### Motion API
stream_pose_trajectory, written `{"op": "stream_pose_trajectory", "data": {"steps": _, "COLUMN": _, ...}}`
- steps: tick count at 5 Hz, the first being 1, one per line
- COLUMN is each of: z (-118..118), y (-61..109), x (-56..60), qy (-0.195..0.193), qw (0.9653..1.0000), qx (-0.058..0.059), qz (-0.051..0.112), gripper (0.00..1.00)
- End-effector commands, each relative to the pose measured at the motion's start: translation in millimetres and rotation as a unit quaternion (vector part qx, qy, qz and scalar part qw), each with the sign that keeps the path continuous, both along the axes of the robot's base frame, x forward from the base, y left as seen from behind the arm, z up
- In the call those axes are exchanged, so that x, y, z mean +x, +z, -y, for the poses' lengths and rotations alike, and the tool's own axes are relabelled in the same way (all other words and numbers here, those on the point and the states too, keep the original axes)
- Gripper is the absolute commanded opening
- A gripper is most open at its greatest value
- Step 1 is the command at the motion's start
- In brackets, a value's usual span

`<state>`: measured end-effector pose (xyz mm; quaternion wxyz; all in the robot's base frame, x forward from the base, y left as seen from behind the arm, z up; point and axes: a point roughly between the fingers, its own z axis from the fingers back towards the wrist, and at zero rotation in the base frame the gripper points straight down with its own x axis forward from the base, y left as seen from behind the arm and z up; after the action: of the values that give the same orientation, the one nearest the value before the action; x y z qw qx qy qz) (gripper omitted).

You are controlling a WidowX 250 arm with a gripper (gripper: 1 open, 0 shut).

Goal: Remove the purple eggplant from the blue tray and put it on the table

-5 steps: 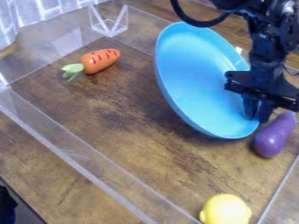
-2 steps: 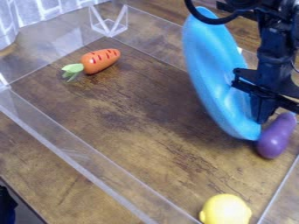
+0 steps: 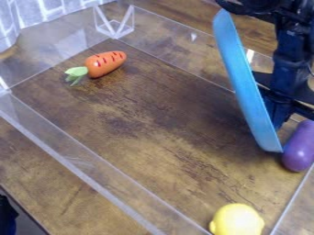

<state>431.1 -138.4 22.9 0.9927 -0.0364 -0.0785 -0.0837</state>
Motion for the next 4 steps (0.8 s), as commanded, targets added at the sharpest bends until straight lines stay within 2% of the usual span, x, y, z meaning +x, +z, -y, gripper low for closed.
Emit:
{"op": "stream_pose_trajectory", "data": {"steps": 1, "z": 21, "y": -5.3, "x": -7.7, "qy": -0.039, "qw": 0.9992, "qx": 0.003, "qz": -0.007, "gripper": 1.0}}
{"op": "stream_pose_trajectory", "data": {"steps": 2, "z": 29, "y": -7.3, "x": -10.0, "qy": -0.064, "qw": 0.9979, "qx": 0.006, "qz": -0.011, "gripper": 1.0}}
{"op": "stream_pose_trajectory", "data": {"steps": 3, "z": 26, "y": -9.3, "x": -19.7, "qy": -0.055, "qw": 0.9983, "qx": 0.008, "qz": -0.013, "gripper": 0.0}}
{"op": "stream_pose_trajectory", "data": {"steps": 4, "z": 22, "y": -10.1, "x": -29.8, "qy": -0.048, "qw": 0.9987, "qx": 0.011, "qz": -0.015, "gripper": 0.0}}
